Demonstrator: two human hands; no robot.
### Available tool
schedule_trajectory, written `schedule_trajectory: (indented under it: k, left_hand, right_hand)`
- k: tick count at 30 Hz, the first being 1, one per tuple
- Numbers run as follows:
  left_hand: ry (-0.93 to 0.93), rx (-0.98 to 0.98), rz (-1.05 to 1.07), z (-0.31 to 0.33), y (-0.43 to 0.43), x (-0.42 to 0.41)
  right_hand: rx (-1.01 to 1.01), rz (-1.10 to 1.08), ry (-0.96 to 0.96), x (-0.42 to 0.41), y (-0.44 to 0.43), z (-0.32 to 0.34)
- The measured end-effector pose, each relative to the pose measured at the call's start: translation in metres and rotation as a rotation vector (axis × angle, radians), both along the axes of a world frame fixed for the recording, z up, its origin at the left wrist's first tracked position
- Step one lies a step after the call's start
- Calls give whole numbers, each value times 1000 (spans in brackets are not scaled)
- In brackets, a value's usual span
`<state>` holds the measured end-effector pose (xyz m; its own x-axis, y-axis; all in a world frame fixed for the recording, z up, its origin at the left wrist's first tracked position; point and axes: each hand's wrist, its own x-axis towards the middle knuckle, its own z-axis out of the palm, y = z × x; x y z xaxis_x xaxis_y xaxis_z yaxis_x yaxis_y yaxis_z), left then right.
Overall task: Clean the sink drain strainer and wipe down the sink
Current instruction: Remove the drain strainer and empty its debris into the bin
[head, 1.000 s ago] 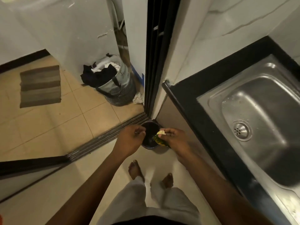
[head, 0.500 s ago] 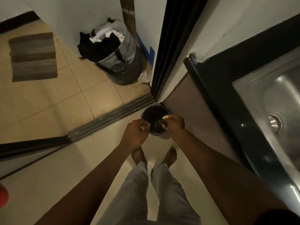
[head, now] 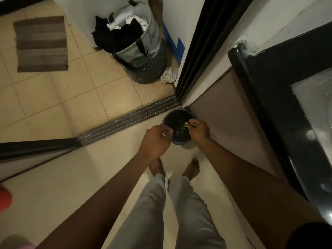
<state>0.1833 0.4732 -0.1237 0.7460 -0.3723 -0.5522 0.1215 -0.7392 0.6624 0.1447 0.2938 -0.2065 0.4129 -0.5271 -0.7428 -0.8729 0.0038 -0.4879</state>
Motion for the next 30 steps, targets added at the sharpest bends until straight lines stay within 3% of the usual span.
schedule_trajectory:
  k: [13, 30]
  left_hand:
    - [-94, -72, -144, 74, -15, 16]
    - [-273, -349, -363, 209, -93, -31]
  right_hand:
    - [-31, -168, -352, -30, 9, 124]
    - [-134, -435, -726, -135, -38, 297]
